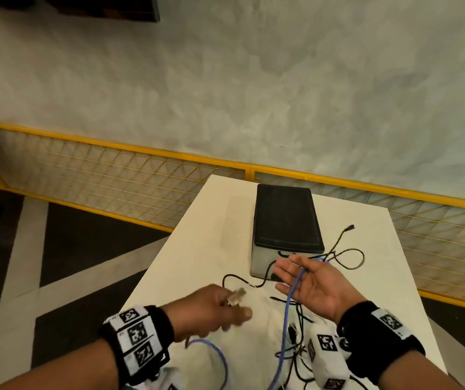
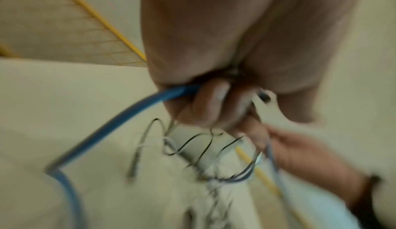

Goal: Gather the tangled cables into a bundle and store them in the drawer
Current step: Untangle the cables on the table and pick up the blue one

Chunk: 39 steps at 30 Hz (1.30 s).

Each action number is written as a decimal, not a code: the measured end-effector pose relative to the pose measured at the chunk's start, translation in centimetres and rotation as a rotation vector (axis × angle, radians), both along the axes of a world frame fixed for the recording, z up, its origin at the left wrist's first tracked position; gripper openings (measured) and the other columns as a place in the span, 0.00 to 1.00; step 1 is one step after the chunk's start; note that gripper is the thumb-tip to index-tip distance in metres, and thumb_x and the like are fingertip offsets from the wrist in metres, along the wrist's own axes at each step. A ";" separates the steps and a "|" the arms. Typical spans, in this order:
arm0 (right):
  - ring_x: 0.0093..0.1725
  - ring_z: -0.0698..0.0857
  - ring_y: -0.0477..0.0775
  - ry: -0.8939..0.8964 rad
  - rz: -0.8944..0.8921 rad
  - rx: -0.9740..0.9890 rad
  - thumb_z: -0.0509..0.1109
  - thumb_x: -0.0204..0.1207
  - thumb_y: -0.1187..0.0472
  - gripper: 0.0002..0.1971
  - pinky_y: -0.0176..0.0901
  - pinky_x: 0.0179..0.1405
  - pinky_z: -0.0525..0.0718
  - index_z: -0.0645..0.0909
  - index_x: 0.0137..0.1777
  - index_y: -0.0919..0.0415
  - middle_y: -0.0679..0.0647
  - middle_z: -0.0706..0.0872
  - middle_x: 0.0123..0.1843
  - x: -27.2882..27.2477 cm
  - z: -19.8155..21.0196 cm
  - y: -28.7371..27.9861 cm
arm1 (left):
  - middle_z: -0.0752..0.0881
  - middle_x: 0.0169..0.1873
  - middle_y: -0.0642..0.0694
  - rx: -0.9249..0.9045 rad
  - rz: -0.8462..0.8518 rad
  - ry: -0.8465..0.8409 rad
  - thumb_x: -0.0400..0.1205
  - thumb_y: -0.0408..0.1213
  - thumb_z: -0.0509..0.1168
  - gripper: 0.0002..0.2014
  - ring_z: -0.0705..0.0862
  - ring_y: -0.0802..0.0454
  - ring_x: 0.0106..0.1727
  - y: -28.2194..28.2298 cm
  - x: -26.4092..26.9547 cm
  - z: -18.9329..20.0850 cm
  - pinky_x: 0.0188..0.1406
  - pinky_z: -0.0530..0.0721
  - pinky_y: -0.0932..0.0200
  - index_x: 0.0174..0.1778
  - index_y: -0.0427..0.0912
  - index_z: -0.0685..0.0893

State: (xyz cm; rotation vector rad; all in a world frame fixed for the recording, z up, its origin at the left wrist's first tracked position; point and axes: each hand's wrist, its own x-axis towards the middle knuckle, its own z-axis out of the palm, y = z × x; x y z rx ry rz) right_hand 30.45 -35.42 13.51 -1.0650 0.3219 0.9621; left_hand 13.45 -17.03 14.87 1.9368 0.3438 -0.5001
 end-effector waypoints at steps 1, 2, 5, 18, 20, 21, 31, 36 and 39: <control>0.59 0.86 0.65 -0.010 0.027 -0.004 0.54 0.88 0.58 0.15 0.67 0.61 0.79 0.80 0.61 0.64 0.67 0.88 0.61 -0.2 -0.1 0.1 | 0.81 0.29 0.49 -0.064 0.187 -0.099 0.77 0.54 0.71 0.14 0.71 0.56 0.23 -0.5 1.1 0.3 0.20 0.66 0.65 0.38 0.46 0.84; 0.58 0.87 0.65 -0.017 0.055 -0.004 0.54 0.88 0.57 0.15 0.69 0.62 0.79 0.80 0.61 0.64 0.67 0.89 0.59 -0.6 0.0 0.2 | 0.82 0.29 0.49 -0.087 0.297 -0.192 0.77 0.52 0.72 0.13 0.71 0.58 0.22 -1.1 2.4 0.5 0.19 0.67 0.66 0.37 0.46 0.83; 0.48 0.89 0.62 -0.056 0.143 0.005 0.58 0.85 0.57 0.13 0.66 0.62 0.78 0.83 0.55 0.62 0.63 0.92 0.48 -1.8 0.3 0.8 | 0.88 0.33 0.48 -0.096 0.279 -0.337 0.74 0.45 0.74 0.06 0.84 0.59 0.30 -3.9 5.5 0.8 0.34 0.86 0.54 0.34 0.50 0.85; 0.41 0.92 0.66 0.017 0.077 -0.089 0.55 0.88 0.54 0.18 0.61 0.45 0.88 0.80 0.51 0.67 0.68 0.92 0.47 -2.3 0.2 1.3 | 0.85 0.25 0.59 -0.154 0.156 -0.282 0.74 0.26 0.73 0.10 0.82 0.67 0.28 -5.9 3.7 -1.2 0.36 0.80 0.69 0.35 0.47 0.86; 0.43 0.93 0.66 0.017 0.067 -0.122 0.55 0.87 0.57 0.14 0.63 0.45 0.89 0.79 0.51 0.65 0.67 0.92 0.45 -2.5 -0.2 2.0 | 0.80 0.19 0.59 -0.114 0.120 -0.237 0.75 0.28 0.73 0.11 0.75 0.69 0.18 -4.9 2.4 -1.1 0.23 0.73 0.75 0.32 0.45 0.80; 0.42 0.93 0.66 0.010 0.048 -0.136 0.56 0.87 0.59 0.11 0.63 0.41 0.90 0.78 0.52 0.64 0.67 0.92 0.43 -2.6 -0.5 2.3 | 0.79 0.20 0.57 -0.092 0.084 -0.206 0.75 0.31 0.75 0.10 0.74 0.68 0.17 -4.4 1.7 -0.8 0.21 0.72 0.75 0.33 0.43 0.80; 0.35 0.93 0.62 0.008 -0.089 -0.125 0.57 0.87 0.61 0.12 0.64 0.50 0.83 0.79 0.48 0.65 0.62 0.92 0.34 -2.2 -0.9 2.9 | 0.77 0.27 0.52 0.063 -0.171 0.017 0.70 0.53 0.78 0.16 0.74 0.59 0.25 -0.9 -1.1 -0.1 0.30 0.73 0.63 0.35 0.47 0.81; 0.35 0.93 0.60 -0.014 -0.040 -0.077 0.55 0.87 0.59 0.14 0.67 0.54 0.81 0.77 0.42 0.60 0.63 0.93 0.37 -3.2 -0.8 2.6 | 0.79 0.28 0.51 -0.110 0.408 -0.244 0.76 0.48 0.73 0.12 0.73 0.60 0.21 -2.7 4.5 -0.2 0.19 0.70 0.66 0.36 0.47 0.79; 0.39 0.91 0.61 -0.046 0.003 -0.039 0.55 0.87 0.58 0.16 0.69 0.62 0.79 0.80 0.43 0.61 0.63 0.92 0.41 -4.1 -0.5 2.4 | 0.85 0.32 0.47 -0.071 0.359 -0.308 0.75 0.41 0.74 0.07 0.84 0.54 0.31 -4.3 6.9 -0.7 0.31 0.86 0.56 0.39 0.44 0.83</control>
